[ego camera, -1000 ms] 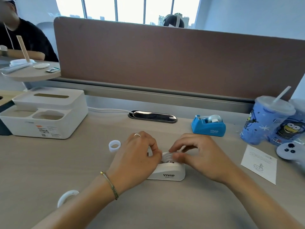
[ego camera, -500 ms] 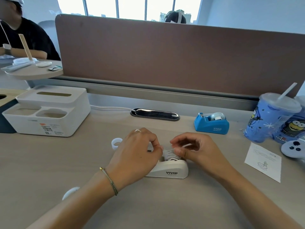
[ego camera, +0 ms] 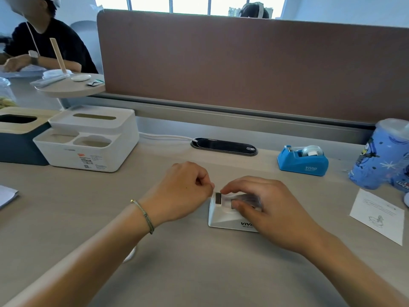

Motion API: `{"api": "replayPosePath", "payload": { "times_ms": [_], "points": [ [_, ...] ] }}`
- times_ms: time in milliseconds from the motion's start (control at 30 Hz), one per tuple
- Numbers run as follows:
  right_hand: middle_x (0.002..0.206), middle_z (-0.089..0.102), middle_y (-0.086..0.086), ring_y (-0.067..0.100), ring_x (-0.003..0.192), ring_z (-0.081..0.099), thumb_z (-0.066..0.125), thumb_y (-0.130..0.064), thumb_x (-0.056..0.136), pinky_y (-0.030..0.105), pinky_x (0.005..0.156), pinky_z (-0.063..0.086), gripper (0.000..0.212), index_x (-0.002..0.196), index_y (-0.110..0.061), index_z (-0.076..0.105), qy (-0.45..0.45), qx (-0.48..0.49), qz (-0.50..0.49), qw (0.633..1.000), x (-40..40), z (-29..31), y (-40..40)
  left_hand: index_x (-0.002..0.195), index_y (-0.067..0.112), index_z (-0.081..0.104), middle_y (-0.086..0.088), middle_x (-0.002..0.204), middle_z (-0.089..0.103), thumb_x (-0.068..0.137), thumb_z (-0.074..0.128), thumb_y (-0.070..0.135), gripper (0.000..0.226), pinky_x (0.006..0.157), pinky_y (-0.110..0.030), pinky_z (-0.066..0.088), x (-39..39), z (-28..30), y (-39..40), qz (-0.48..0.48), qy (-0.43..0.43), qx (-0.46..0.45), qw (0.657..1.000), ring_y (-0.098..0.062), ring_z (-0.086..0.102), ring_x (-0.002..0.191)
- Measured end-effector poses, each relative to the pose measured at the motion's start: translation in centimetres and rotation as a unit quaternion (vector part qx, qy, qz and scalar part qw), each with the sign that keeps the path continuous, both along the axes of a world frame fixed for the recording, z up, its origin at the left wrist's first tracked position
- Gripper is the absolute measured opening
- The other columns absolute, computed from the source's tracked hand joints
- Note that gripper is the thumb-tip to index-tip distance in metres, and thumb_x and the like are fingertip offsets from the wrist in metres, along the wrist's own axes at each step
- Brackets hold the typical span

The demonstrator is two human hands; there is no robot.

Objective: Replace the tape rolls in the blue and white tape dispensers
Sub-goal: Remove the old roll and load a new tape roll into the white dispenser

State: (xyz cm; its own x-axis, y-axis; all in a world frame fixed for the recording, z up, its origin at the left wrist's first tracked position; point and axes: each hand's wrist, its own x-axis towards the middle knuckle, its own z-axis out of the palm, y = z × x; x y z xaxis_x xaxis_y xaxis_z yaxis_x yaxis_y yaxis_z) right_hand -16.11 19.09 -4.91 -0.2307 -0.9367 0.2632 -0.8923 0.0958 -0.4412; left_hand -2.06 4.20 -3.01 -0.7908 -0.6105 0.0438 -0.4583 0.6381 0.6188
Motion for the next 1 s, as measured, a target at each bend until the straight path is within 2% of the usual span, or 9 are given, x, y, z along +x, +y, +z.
{"api": "replayPosePath", "payload": {
  "times_ms": [100,233,367,433,533,600,733,867,1000],
  "points": [
    [0.117,0.066,-0.024,0.0,0.105,0.059,0.061,-0.028,0.095,0.017,0.09,0.049,0.026,0.118,-0.04,0.067,0.009,0.011,-0.011,1.0,0.0,0.0,0.0,0.078,0.015,0.076,0.006,0.075,0.07,0.093,0.06,0.03,0.026,0.058,-0.015,0.039,0.2,0.0,-0.2,0.004,-0.004,0.008,1.0,-0.009,0.061,0.069],
    [0.117,0.065,-0.023,0.0,0.107,0.056,0.062,-0.037,0.093,0.023,0.093,0.048,0.021,0.113,-0.037,0.069,0.047,0.012,-0.037,0.998,-0.6,0.3,0.1,0.075,0.011,0.074,0.006,0.058,0.058,0.097,0.052,0.04,0.043,0.052,-0.021,0.035,0.2,-0.3,-0.1,0.01,-0.028,-0.003,1.0,-0.008,0.051,0.054],
    [0.11,0.063,-0.022,0.003,0.104,0.054,0.06,-0.042,0.091,0.027,0.089,0.049,0.013,0.1,-0.037,0.068,0.093,0.057,-0.054,0.993,-0.4,0.0,-0.3,0.076,0.014,0.073,0.005,0.064,0.058,0.095,0.057,0.038,0.034,0.054,-0.022,0.036,0.2,-0.5,-0.3,0.012,-0.019,-0.014,1.0,-0.011,0.05,0.059],
    [0.101,0.066,-0.022,0.003,0.097,0.058,0.062,-0.04,0.09,0.026,0.086,0.05,0.009,0.093,-0.035,0.07,0.03,0.044,-0.074,0.996,-0.7,-0.2,-0.3,0.077,0.016,0.072,0.005,0.066,0.06,0.094,0.058,0.036,0.03,0.054,-0.02,0.034,0.2,-0.5,-0.1,0.012,-0.005,-0.014,1.0,-0.008,0.05,0.058],
    [0.092,0.07,-0.022,-0.003,0.091,0.062,0.064,-0.039,0.089,0.022,0.083,0.051,0.012,0.089,-0.033,0.074,-0.125,0.031,-0.113,0.985,-1.5,-0.1,-0.2,0.078,0.02,0.072,0.007,0.068,0.063,0.094,0.059,0.036,0.026,0.053,-0.017,0.033,0.0,-0.6,0.2,0.01,0.007,-0.015,1.0,-0.007,0.051,0.058],
    [0.091,0.073,-0.019,-0.006,0.091,0.063,0.067,-0.034,0.09,0.019,0.082,0.052,0.01,0.088,-0.032,0.076,-0.177,0.029,-0.109,0.978,-1.9,-0.2,-0.2,0.078,0.022,0.071,0.008,0.068,0.064,0.093,0.059,0.035,0.023,0.054,-0.016,0.034,-0.2,-0.8,0.4,0.009,0.016,-0.013,1.0,-0.006,0.053,0.059],
    [0.089,0.076,-0.017,-0.003,0.088,0.067,0.072,-0.018,0.088,0.01,0.075,0.053,0.012,0.086,-0.028,0.078,-0.229,0.023,-0.093,0.969,-2.7,0.1,-0.2,0.079,0.026,0.07,0.01,0.074,0.065,0.092,0.059,0.029,0.017,0.059,-0.016,0.037,-0.4,-1.2,0.7,0.007,0.037,-0.005,0.999,-0.006,0.057,0.069],
    [0.089,0.076,-0.018,-0.004,0.089,0.067,0.073,-0.015,0.087,0.007,0.073,0.052,0.013,0.089,-0.027,0.078,-0.249,0.043,-0.087,0.964,-3.5,0.3,0.0,0.08,0.03,0.068,0.013,0.094,0.061,0.093,0.055,0.033,0.018,0.08,-0.027,0.044,-0.9,-1.8,1.2,-0.011,0.041,-0.033,0.999,-0.007,0.056,0.092],
    [0.092,0.076,-0.018,-0.002,0.092,0.068,0.074,-0.013,0.087,0.011,0.076,0.054,0.016,0.091,-0.028,0.078,-0.266,0.064,-0.08,0.959,-4.2,0.5,0.2,0.09,0.03,0.071,0.014,0.111,0.061,0.095,0.054,0.033,0.018,0.083,-0.014,0.036,-1.4,-2.2,1.7,-0.042,0.044,-0.043,0.997,-0.006,0.052,0.107]
  ]
}}
